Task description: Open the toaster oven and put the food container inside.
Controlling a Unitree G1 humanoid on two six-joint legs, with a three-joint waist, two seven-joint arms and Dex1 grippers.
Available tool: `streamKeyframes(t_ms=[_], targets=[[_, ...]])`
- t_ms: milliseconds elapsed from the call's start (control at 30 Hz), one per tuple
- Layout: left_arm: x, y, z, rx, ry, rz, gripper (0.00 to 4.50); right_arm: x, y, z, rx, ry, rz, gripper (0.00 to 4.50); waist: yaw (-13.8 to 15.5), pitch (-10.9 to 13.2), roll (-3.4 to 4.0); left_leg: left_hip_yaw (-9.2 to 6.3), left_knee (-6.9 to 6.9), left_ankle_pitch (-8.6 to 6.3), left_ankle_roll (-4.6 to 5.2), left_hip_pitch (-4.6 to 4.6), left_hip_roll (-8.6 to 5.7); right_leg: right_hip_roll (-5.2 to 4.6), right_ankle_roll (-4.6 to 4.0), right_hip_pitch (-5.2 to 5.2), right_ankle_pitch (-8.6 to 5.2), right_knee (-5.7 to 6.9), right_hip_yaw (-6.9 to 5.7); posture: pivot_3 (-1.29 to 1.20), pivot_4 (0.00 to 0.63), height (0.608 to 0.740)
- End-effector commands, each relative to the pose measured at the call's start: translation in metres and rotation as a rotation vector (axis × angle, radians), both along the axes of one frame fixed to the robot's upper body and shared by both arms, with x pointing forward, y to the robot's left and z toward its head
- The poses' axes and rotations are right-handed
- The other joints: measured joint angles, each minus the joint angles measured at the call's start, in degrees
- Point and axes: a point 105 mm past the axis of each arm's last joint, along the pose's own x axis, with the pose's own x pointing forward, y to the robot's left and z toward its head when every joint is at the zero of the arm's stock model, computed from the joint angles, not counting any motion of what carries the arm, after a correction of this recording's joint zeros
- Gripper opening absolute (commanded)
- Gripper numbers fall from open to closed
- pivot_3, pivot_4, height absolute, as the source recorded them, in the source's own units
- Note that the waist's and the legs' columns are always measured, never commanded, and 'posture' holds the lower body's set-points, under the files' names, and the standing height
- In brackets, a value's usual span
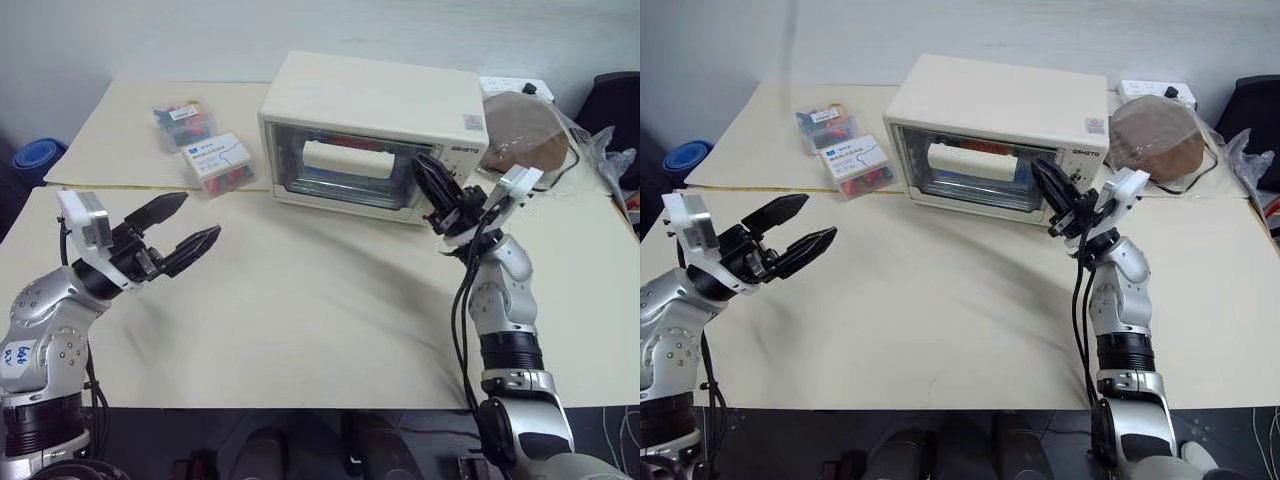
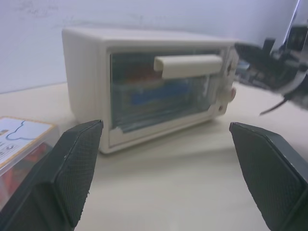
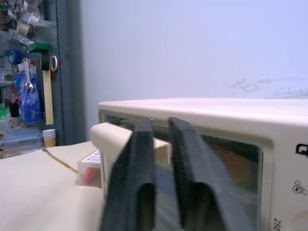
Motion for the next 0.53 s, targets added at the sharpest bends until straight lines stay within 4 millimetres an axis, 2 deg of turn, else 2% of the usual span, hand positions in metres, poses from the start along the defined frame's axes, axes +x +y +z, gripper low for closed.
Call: streamKeyframes(t_ms=[33,133,267,300,400,533], targets=[[-0.007,0.013,-0.013,0.15,0.002,0.034,4.5,-0.019,-0.003,0.007,-0.14,-0.057,0.07,1.99,0.3,0.0,0.0,0.0,0.0,-0.02,0.03,-0.02,0.0,-0.01,0.0,0.0,0.0,-0.02,0.0,0.0,0.15,0.74],[-0.024,0.035,-0.039,0.324,0.063,0.074,4.5,-0.048,-0.007,-0.019,-0.389,-0.023,0.207,2.99,0.4,0.0,0.04,0.01,-0.14,-0.06,0.09,-0.01,0.02,-0.01,0.0,0.0,0.0,-0.17,0.01,0.0,0.15,0.74],[-0.041,0.051,-0.059,0.365,0.129,0.105,4.5,-0.075,-0.019,-0.056,-0.595,0.055,0.321,4.31,0.6,0.0,0.04,0.03,-0.13,-0.28,0.46,-0.04,0.06,-0.01,0.0,0.02,-0.01,-0.44,-0.01,0.0,0.15,0.74],[-0.046,0.052,-0.063,0.374,0.139,0.105,4.5,-0.079,-0.023,-0.064,-0.621,0.072,0.334,4.48,0.6,0.0,0.03,0.03,-0.11,-0.29,0.49,0.01,0.06,-0.03,-0.01,0.07,-0.01,-0.47,0.01,0.0,0.15,0.74],[-0.056,0.057,-0.074,0.377,0.169,0.128,4.5,-0.084,-0.032,-0.079,-0.648,0.107,0.328,4.48,0.6,0.0,0.04,0.05,-0.1,-0.29,0.51,0.14,0.03,-0.08,-0.02,0.13,0.0,-0.34,0.03,0.0,0.15,0.74],[-0.063,0.061,-0.079,0.385,0.174,0.187,4.5,-0.078,-0.044,-0.088,-0.617,0.127,0.242,4.48,0.5,0.0,0.04,0.04,-0.11,-0.27,0.48,0.28,0.04,-0.07,-0.09,0.2,0.04,-0.27,0.03,0.0,0.15,0.74]])
